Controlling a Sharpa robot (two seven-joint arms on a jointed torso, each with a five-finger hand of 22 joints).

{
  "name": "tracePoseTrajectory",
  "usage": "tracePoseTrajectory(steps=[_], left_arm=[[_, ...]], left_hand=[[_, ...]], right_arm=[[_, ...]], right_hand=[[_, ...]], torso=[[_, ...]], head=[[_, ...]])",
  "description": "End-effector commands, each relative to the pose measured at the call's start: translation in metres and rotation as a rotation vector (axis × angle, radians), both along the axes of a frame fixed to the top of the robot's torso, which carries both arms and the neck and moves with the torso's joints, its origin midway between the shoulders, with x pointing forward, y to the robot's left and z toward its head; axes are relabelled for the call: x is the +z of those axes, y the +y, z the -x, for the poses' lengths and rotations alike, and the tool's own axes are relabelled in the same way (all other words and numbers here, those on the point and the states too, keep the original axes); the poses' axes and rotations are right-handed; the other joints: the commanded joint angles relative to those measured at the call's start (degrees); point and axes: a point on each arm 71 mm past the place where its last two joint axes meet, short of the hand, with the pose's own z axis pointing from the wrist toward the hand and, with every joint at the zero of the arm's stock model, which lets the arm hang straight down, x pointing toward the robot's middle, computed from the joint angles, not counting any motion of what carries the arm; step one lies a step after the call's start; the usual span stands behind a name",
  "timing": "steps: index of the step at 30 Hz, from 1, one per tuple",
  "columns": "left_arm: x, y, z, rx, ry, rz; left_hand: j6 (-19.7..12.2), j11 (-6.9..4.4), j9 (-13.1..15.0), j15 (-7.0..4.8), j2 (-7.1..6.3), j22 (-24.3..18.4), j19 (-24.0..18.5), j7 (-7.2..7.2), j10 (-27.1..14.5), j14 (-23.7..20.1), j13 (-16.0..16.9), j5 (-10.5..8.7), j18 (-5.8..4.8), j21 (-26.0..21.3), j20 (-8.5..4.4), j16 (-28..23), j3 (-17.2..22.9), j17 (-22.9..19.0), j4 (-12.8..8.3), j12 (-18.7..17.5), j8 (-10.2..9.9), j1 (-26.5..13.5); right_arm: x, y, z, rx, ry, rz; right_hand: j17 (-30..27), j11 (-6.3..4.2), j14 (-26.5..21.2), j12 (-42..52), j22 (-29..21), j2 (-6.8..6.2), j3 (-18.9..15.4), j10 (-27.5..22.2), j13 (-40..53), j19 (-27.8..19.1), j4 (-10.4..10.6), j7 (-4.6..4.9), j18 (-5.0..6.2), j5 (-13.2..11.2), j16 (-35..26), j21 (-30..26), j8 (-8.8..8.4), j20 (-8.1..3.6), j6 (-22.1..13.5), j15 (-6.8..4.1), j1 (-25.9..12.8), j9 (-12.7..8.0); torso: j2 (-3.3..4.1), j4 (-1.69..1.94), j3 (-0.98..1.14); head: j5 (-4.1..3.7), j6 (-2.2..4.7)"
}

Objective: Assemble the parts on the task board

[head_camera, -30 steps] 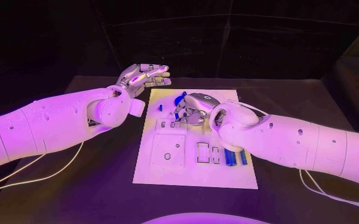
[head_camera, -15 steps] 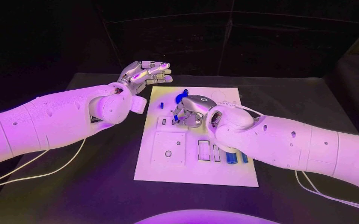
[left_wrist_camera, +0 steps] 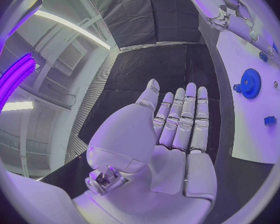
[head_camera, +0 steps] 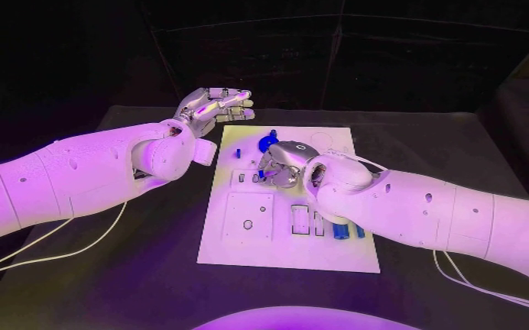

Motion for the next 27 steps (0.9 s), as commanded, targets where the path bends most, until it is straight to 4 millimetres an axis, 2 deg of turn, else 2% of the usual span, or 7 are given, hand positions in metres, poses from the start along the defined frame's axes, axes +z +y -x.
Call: tracePoseTrajectory(steps=[1,9,15,27], left_arm=[[0.0019,-0.0013,-0.0004,-0.008,-0.009,0.007],[0.0015,-0.0014,-0.0006,-0.009,-0.005,0.005],[0.0013,-0.0024,-0.0008,-0.012,-0.003,0.005],[0.0011,-0.0019,-0.0008,-0.011,-0.002,0.004]], left_hand=[[0.33,0.02,-0.01,0.04,0.17,-0.04,0.59,1.63,0.21,0.52,-0.03,-0.08,0.35,-0.27,0.00,0.35,-0.32,0.06,-0.15,0.19,0.30,-0.44],[0.34,0.01,-0.01,0.04,0.19,-0.04,0.60,1.62,0.21,0.52,-0.03,-0.08,0.36,-0.27,0.00,0.35,-0.30,0.07,-0.18,0.19,0.30,-0.39],[0.34,0.01,-0.01,0.04,0.19,-0.04,0.60,1.62,0.21,0.52,-0.03,-0.08,0.36,-0.27,0.00,0.35,-0.30,0.07,-0.18,0.19,0.30,-0.39],[0.33,0.00,-0.02,0.03,0.21,-0.05,0.61,1.61,0.21,0.51,-0.03,-0.08,0.36,-0.29,-0.01,0.35,-0.26,0.08,-0.24,0.19,0.30,-0.31]], right_arm=[[-0.0016,0.0013,0.0002,0.008,0.001,0.013],[-0.0038,0.0025,0.0007,0.012,0.003,0.025],[-0.0053,0.0025,0.0012,0.017,0.012,0.038],[-0.0072,-0.0020,0.0017,0.012,0.025,0.064]], right_hand=[[15.06,-0.15,5.95,0.02,3.72,-0.45,0.34,3.90,12.19,1.05,-0.01,0.15,0.08,0.28,0.14,0.11,0.30,-0.28,0.11,-0.20,-0.16,0.03],[15.06,-0.14,5.95,0.01,3.67,-0.45,0.36,3.89,12.18,1.03,0.01,0.16,0.09,0.28,0.14,0.09,0.27,-0.28,0.09,-0.19,-0.21,0.03],[15.06,-0.14,5.95,0.01,3.67,-0.45,0.36,3.89,12.18,1.03,0.01,0.16,0.09,0.28,0.14,0.09,0.27,-0.28,0.09,-0.19,-0.21,0.03],[15.06,-0.09,5.95,-0.15,3.57,-0.58,0.37,3.78,12.05,0.98,0.08,0.20,0.11,0.20,0.14,0.05,0.17,-0.26,0.04,-0.16,-0.44,0.02]], torso=[[-0.03,0.01,0.00],[-0.02,-0.10,0.02],[-0.02,0.04,0.03],[0.01,0.00,0.01]], head=[[-0.13,0.01],[-0.15,0.01],[-0.28,-0.01],[-0.17,-0.12]])
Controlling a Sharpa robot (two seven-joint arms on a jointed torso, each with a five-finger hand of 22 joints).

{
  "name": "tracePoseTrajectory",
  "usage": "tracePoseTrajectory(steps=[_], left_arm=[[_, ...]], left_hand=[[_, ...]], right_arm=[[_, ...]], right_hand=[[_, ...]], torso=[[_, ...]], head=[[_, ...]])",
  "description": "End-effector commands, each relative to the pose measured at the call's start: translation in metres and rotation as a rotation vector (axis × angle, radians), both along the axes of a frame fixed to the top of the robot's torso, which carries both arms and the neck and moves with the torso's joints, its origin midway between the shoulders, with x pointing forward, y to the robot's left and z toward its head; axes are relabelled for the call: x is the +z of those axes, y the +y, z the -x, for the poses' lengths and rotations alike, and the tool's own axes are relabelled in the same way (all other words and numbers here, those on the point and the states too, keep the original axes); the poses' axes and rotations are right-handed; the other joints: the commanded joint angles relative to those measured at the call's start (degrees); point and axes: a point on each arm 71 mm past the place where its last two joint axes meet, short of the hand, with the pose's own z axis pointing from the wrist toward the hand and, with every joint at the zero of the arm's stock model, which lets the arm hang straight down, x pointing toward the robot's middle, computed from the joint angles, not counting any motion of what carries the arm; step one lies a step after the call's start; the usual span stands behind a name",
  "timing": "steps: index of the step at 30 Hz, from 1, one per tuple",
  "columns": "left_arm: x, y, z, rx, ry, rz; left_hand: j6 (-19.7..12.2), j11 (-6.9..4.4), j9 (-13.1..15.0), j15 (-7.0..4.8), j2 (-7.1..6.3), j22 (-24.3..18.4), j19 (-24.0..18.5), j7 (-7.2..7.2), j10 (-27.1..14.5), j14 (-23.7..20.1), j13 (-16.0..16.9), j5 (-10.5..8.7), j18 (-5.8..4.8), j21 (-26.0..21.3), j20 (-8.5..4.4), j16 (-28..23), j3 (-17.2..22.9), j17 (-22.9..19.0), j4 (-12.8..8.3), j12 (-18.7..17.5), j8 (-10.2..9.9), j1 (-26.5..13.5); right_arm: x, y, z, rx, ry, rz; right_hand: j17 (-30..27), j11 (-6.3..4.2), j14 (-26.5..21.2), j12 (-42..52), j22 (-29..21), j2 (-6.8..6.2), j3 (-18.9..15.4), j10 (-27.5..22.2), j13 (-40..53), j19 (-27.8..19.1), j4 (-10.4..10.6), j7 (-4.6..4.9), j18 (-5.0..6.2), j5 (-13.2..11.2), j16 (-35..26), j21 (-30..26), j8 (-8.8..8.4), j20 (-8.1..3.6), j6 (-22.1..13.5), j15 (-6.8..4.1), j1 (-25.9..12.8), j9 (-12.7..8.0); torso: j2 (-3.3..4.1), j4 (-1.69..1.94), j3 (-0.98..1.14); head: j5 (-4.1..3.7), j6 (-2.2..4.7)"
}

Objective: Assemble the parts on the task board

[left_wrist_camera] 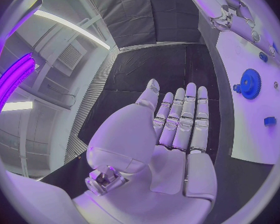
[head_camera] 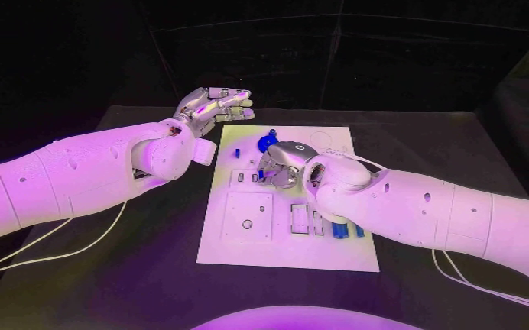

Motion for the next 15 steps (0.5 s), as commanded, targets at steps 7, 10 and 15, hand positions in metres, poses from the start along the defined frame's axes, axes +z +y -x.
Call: tracePoseTrajectory(steps=[7,10,15], left_arm=[[0.0016,-0.0010,-0.0003,-0.010,-0.006,0.005],[0.0015,-0.0010,-0.0004,-0.010,-0.005,0.005],[0.0015,-0.0010,-0.0004,-0.010,-0.005,0.005]], left_hand=[[0.34,0.00,-0.02,0.03,0.21,-0.05,0.23,1.61,0.22,0.51,-0.03,-0.08,0.36,-0.29,-0.03,0.35,-0.10,0.09,-0.08,0.19,0.31,-0.31],[0.34,0.00,-0.02,0.03,0.21,-0.05,0.23,1.61,0.22,0.51,-0.03,-0.08,0.36,-0.29,-0.03,0.35,-0.10,0.09,-0.08,0.19,0.31,-0.31],[0.34,0.00,-0.02,0.03,0.21,-0.05,0.23,1.61,0.22,0.51,-0.03,-0.08,0.36,-0.29,-0.03,0.35,-0.10,0.09,-0.08,0.19,0.31,-0.31]], right_arm=[[-0.0058,-0.0020,0.0021,0.006,0.027,0.051],[-0.0058,-0.0021,0.0021,0.006,0.027,0.052],[-0.0058,-0.0023,0.0019,0.004,0.026,0.051]], right_hand=[[15.08,-0.07,5.95,-0.20,3.47,-0.47,0.36,3.74,12.00,0.93,0.07,0.12,0.13,0.15,0.14,0.01,0.04,-0.24,0.33,-0.14,-0.30,0.05],[15.08,-0.06,5.95,-0.26,3.44,-0.60,0.34,3.70,11.95,0.92,0.08,0.14,0.14,0.09,0.14,0.00,-0.01,-0.23,0.30,-0.12,-0.41,0.04],[15.08,0.02,5.95,-0.44,3.30,-0.91,0.31,3.57,11.81,0.85,0.14,0.24,0.16,-0.04,0.14,-0.07,-0.24,-0.18,0.07,-0.06,-0.73,0.02]], torso=[[0.06,0.04,0.00],[0.03,0.02,0.01],[0.03,-0.01,-0.03]], head=[[0.04,-0.13],[0.07,-0.15],[0.06,-0.20]])
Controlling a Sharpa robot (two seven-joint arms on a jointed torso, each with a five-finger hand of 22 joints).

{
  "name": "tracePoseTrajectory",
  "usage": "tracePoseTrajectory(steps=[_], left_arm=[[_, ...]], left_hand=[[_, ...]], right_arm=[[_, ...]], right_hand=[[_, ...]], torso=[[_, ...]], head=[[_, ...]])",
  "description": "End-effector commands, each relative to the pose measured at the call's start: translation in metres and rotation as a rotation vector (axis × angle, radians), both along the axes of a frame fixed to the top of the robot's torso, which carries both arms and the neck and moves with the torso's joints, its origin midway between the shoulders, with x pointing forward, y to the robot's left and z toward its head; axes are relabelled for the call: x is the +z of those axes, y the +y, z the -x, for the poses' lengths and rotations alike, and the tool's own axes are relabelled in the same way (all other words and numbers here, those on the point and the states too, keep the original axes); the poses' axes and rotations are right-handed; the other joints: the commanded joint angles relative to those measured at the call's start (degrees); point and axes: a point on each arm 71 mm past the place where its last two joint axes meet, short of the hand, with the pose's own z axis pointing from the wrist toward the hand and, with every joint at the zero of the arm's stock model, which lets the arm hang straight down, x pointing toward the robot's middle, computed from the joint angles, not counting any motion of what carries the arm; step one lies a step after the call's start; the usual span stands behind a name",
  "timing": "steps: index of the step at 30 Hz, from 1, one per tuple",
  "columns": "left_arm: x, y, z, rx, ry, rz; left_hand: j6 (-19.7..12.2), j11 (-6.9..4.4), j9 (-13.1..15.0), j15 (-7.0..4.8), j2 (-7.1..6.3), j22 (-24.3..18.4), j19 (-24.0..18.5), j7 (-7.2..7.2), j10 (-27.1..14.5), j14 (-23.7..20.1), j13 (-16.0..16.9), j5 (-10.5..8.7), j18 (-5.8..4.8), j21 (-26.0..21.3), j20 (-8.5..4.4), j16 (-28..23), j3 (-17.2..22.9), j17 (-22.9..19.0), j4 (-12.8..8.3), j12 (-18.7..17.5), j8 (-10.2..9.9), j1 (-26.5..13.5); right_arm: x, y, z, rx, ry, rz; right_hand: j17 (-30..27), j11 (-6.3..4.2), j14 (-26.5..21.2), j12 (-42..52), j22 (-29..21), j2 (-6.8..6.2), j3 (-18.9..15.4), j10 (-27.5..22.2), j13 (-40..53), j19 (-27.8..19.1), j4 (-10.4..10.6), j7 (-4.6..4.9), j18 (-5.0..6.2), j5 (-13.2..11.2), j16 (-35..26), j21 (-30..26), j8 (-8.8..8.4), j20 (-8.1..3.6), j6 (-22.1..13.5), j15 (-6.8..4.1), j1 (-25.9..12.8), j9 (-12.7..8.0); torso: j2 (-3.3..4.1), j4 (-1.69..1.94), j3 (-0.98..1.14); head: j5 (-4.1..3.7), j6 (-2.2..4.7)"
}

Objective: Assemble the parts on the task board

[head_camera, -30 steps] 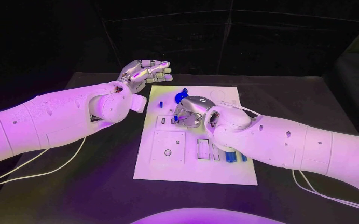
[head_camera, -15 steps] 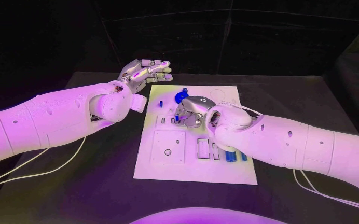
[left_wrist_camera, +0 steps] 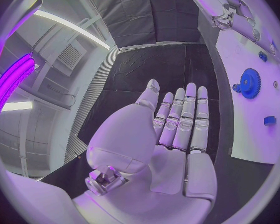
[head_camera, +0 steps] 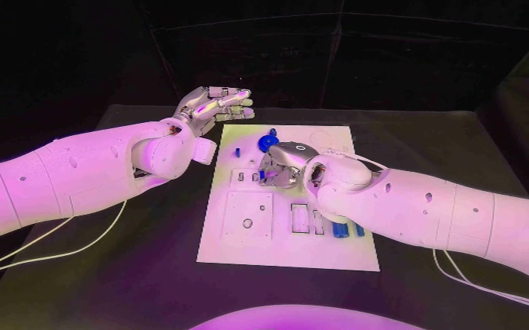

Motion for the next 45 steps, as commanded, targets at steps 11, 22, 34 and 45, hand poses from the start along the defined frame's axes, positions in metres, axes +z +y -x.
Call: tracePoseTrajectory(steps=[11,22,34,45], left_arm=[[0.002,-0.001,0.000,-0.012,-0.005,0.006],[0.002,-0.001,0.000,-0.012,-0.004,0.006],[0.002,-0.001,0.000,-0.012,-0.003,0.005],[0.001,0.000,0.000,-0.016,-0.003,0.004]], left_hand=[[0.33,-0.01,-0.02,0.03,0.21,-0.05,0.23,1.61,0.22,0.51,-0.03,-0.08,0.36,-0.29,-0.03,0.35,-0.10,0.05,-0.08,0.18,0.30,-0.31],[0.33,-0.01,-0.02,0.03,0.21,-0.05,0.23,1.61,0.22,0.51,-0.03,-0.08,0.36,-0.29,-0.03,0.35,-0.10,0.05,-0.08,0.18,0.30,-0.31],[0.33,-0.01,-0.02,0.03,0.21,-0.05,0.23,1.61,0.22,0.51,-0.03,-0.08,0.36,-0.29,-0.03,0.35,-0.10,0.05,-0.08,0.18,0.30,-0.31],[0.91,-0.35,0.07,-0.21,0.40,0.02,0.70,1.16,0.77,1.01,0.02,-0.08,0.43,-0.20,-0.18,0.56,0.00,0.22,-0.31,0.43,0.65,-0.08]], right_arm=[[-0.004,-0.001,0.000,-0.014,0.008,0.024],[-0.002,0.000,0.000,-0.026,-0.002,0.010],[0.002,0.000,0.000,-0.042,-0.039,-0.041],[0.012,-0.006,0.007,-0.026,-0.075,-0.146]], right_hand=[[15.09,0.82,5.95,-2.33,1.62,-2.21,-0.24,2.20,10.21,0.05,0.43,1.13,0.49,-0.89,0.14,-0.84,-2.00,0.37,-2.74,0.59,-1.73,-0.04],[15.09,1.03,5.95,-2.40,1.50,-2.69,-1.08,2.13,10.14,0.01,1.10,1.28,0.52,-3.10,0.14,-0.94,-2.25,0.66,-3.50,0.83,-2.91,0.15],[15.09,1.65,5.95,-3.02,0.83,-3.92,-3.65,1.62,9.59,-0.27,2.46,1.98,0.65,-4.75,0.14,-1.29,-3.62,1.04,-7.05,1.30,-4.56,0.00],[15.09,2.10,5.95,-3.08,0.54,-4.10,-4.87,1.52,9.50,-0.38,3.30,2.45,0.70,-4.90,0.14,-1.44,-3.85,1.40,-8.88,1.69,-4.84,0.04]], torso=[[-0.01,0.03,-0.04],[-0.01,-0.01,-0.02],[0.00,0.00,-0.02],[-0.10,0.04,-0.02]], head=[[0.02,0.11],[0.07,0.07],[0.04,0.12],[0.14,0.40]])
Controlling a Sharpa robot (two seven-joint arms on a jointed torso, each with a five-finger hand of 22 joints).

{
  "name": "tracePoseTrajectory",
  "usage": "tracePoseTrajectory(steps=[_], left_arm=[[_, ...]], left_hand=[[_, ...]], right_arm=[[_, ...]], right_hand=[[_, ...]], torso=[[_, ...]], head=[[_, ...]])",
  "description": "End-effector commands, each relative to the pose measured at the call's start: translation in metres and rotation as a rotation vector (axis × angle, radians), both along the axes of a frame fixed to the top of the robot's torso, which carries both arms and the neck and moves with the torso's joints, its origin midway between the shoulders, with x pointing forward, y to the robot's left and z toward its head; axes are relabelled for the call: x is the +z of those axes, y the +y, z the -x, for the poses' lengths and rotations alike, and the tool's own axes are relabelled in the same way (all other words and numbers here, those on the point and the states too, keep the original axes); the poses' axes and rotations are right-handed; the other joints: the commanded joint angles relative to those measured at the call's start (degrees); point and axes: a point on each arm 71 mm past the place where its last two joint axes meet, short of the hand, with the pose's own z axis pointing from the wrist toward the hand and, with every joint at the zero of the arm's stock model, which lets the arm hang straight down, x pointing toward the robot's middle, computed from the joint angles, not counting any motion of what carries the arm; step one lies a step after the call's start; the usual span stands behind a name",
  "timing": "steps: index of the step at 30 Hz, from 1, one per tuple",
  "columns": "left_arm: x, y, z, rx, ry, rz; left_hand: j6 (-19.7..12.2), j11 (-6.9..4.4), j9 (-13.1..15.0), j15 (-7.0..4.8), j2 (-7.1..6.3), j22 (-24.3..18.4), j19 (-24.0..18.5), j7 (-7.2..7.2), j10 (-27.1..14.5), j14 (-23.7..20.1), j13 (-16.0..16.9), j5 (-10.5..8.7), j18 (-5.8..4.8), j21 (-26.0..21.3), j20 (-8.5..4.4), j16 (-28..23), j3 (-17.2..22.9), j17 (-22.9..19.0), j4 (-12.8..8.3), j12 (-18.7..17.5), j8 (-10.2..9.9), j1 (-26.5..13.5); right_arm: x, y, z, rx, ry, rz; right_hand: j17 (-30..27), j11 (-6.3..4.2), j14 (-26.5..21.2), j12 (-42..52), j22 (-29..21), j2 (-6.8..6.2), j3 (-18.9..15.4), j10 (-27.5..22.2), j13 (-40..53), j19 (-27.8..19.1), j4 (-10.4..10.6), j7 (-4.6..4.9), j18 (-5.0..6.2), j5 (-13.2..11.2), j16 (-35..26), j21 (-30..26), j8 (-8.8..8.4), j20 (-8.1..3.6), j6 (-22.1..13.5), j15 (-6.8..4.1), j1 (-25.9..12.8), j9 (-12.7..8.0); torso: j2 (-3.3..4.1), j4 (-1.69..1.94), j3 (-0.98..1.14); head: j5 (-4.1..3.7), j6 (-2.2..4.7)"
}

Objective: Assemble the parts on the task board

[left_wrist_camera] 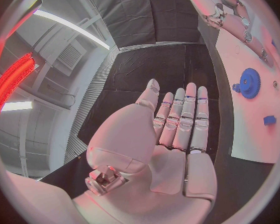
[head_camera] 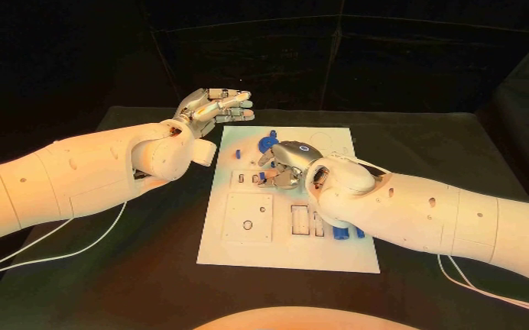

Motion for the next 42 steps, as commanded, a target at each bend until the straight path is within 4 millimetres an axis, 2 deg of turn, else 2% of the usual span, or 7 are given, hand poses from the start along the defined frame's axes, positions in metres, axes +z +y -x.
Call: tracePoseTrajectory(steps=[1,14,19,23,25,31,42], left_arm=[[0.001,-0.001,0.000,-0.017,-0.006,0.002],[-0.005,0.009,-0.001,-0.118,-0.016,-0.237],[-0.007,0.012,0.000,-0.181,0.022,-0.409],[-0.009,0.010,0.002,-0.250,0.066,-0.574],[-0.009,0.008,0.003,-0.281,0.085,-0.680],[-0.009,-0.001,0.004,-0.351,0.151,-0.994],[-0.013,-0.024,0.002,-0.422,0.279,-1.295]], left_hand=[[1.13,-0.44,0.13,-0.19,0.52,0.04,0.78,0.95,0.99,0.54,0.05,-0.08,0.44,-0.16,-0.17,0.24,0.04,0.10,-0.31,0.56,0.56,-0.07],[8.68,-6.59,0.48,-8.24,-0.12,5.13,20.68,-4.15,14.19,27.08,1.33,0.20,0.54,11.31,-8.20,17.28,-2.83,11.87,1.49,3.11,2.09,-2.89],[11.52,-9.09,1.83,-10.73,-0.67,11.02,28.99,-6.41,20.31,30.85,5.91,0.16,0.00,20.89,-11.23,61.88,-4.87,60.14,2.86,8.37,3.32,-4.52],[11.27,-9.73,4.16,-11.99,-0.46,40.00,35.58,-7.42,20.13,31.83,13.76,-0.31,-3.78,45.83,-12.23,76.35,-6.02,78.41,5.07,17.00,6.25,-7.36],[11.60,-10.18,5.13,-11.67,0.11,48.84,36.81,-7.52,20.45,32.52,16.34,0.46,-4.72,52.26,-12.72,78.67,-6.36,81.83,6.37,20.29,7.69,-8.95],[6.71,-11.63,14.86,-12.67,1.00,62.82,37.09,-9.20,17.37,32.52,49.89,0.36,-6.02,63.52,-13.49,78.67,-9.10,81.83,11.47,54.57,19.93,-12.49],[1.36,-11.05,19.05,-12.52,2.91,60.43,36.67,-8.52,11.96,32.52,46.74,-0.01,-5.66,61.86,-13.20,78.67,-9.63,81.83,13.58,52.18,23.96,-12.62]], right_arm=[[0.008,-0.002,0.004,0.019,-0.036,-0.080],[0.047,-0.053,0.015,0.072,0.119,-0.201],[0.067,-0.081,0.008,0.018,0.218,-0.268],[0.080,-0.102,0.001,-0.036,0.264,-0.324],[0.085,-0.113,-0.005,-0.068,0.278,-0.358],[0.099,-0.141,-0.025,-0.153,0.244,-0.450],[0.109,-0.169,-0.052,-0.269,0.141,-0.444]], right_hand=[[15.10,0.44,5.95,-0.10,0.53,0.10,-0.50,1.53,9.53,0.03,0.02,0.02,0.71,-0.24,0.14,-0.18,-0.12,0.58,-0.36,0.45,-0.63,0.06],[15.10,0.08,5.95,-1.31,-1.35,1.25,-0.87,0.65,8.43,-0.79,-0.17,-0.38,1.09,1.81,0.14,-1.08,1.21,0.46,1.05,0.19,1.53,0.38],[15.10,-0.48,5.95,-0.50,-1.00,2.07,-1.11,1.31,9.10,-0.60,-0.30,-1.03,1.02,2.91,0.14,-1.00,2.97,0.18,3.53,-0.25,2.30,0.82],[15.10,-0.79,5.95,-0.38,-0.90,2.36,-1.32,1.41,9.20,-0.53,-0.37,-1.37,0.99,3.70,0.14,-0.98,3.87,-0.05,4.71,-0.53,2.57,0.96],[15.10,-0.87,5.95,-0.77,-1.58,2.51,-1.34,1.13,8.86,-0.84,-0.46,-1.45,1.12,3.99,0.14,-1.29,4.10,-0.11,4.95,-0.59,2.76,0.97],[13.52,-1.00,5.39,-2.66,-4.44,3.16,-1.33,-0.36,7.25,-2.26,-0.99,-1.53,1.66,6.38,-1.45,-2.78,4.75,-0.29,5.05,-0.76,3.87,0.74],[12.99,-1.04,5.21,-3.23,-5.26,3.25,-1.46,-0.75,6.75,-2.60,-1.12,-1.54,1.80,8.16,-2.01,-3.28,5.10,-0.34,5.02,-0.80,4.11,0.57]], torso=[[-0.04,0.04,0.03],[-0.48,-0.47,0.06],[-0.95,-0.69,0.28],[-1.40,-0.63,0.33],[-1.59,-0.62,0.37],[-2.13,-0.79,0.57],[-2.11,-0.77,0.57]], head=[[0.15,0.05],[0.88,0.24],[1.17,0.44],[1.48,0.45],[1.55,0.39],[1.93,0.17],[2.14,0.10]])
